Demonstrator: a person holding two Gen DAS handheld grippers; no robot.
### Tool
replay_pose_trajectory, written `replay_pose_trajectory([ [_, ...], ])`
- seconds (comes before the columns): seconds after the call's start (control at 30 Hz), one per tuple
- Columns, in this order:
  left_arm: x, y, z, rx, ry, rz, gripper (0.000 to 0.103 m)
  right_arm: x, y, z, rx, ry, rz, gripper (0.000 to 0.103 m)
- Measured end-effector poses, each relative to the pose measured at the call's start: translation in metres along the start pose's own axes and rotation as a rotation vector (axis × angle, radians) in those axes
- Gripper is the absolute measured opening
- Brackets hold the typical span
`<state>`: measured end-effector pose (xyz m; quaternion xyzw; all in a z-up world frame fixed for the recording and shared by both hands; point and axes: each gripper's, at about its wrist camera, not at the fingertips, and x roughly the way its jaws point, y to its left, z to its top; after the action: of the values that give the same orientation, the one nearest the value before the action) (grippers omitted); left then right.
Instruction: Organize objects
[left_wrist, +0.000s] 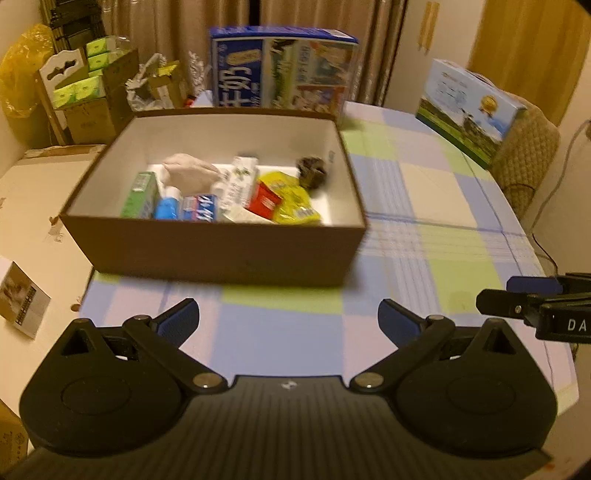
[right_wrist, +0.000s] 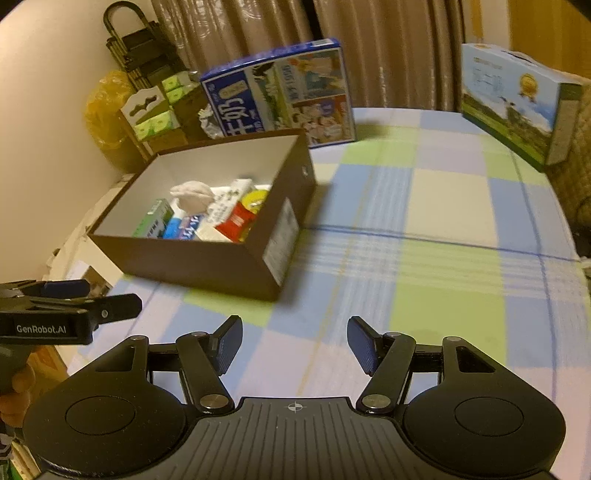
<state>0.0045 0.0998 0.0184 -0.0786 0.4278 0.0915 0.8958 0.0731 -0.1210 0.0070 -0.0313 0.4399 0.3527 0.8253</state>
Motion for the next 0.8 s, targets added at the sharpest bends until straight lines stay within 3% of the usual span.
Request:
replay_pose_trajectory([
  [0.4, -0.021, -0.064, -0.041, 0.041, 0.012, -0.056, 0.102, -0.054, -0.030, -0.047, 0.019, 0.005, -0.029, 0.060],
  [0.8, -0.029, -0.088, -0.061, 0.045, 0.023, -0.057, 0.102, -0.077, -0.045, -0.070, 0.037, 0.006, -0.036, 0.060],
])
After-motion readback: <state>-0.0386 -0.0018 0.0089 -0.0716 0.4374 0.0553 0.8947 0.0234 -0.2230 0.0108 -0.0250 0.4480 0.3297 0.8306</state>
